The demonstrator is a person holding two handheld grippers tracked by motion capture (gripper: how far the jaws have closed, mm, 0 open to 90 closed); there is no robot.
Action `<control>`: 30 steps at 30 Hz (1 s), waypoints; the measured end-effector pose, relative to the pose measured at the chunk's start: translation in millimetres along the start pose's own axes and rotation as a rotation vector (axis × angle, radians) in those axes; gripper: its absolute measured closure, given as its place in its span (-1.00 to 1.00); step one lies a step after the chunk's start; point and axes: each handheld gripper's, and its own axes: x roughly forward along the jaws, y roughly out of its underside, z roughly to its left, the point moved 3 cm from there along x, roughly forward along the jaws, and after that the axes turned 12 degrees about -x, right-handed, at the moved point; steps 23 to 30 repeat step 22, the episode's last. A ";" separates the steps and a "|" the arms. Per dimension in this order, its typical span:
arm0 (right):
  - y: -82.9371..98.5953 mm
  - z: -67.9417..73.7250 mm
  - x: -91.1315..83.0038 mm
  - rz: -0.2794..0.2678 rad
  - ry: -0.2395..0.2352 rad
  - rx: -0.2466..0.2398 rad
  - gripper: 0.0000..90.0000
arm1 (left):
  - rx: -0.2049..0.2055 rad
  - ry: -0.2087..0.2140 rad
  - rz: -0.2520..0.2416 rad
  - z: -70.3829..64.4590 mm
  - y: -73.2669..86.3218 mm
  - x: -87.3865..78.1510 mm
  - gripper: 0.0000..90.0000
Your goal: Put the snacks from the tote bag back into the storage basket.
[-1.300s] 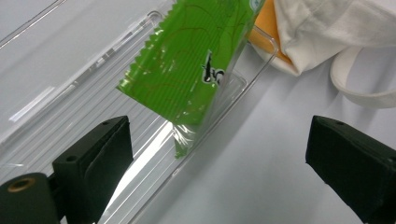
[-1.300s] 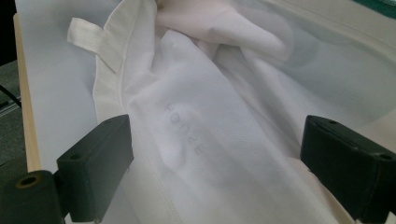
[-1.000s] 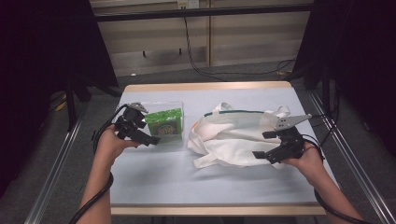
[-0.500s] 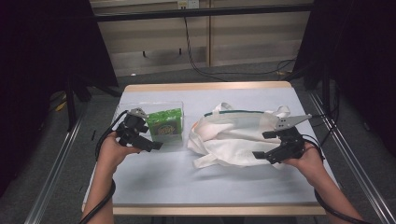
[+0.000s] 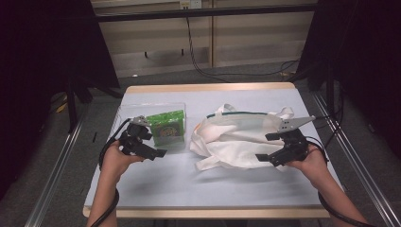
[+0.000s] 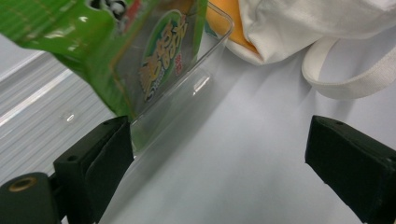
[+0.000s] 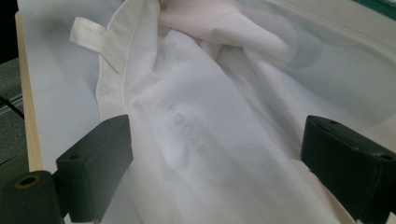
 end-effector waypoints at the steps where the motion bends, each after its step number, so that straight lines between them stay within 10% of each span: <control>1: 0.0 0.0 -0.2 0.000 0.001 0.000 -0.81 | 0.002 -0.003 0.001 -0.7 0.5 0.4 -0.83; 30: 1.1 -0.9 -1.3 0.000 0.004 0.002 -0.82 | 0.013 0.013 -0.039 -18.9 14.0 16.4 -0.83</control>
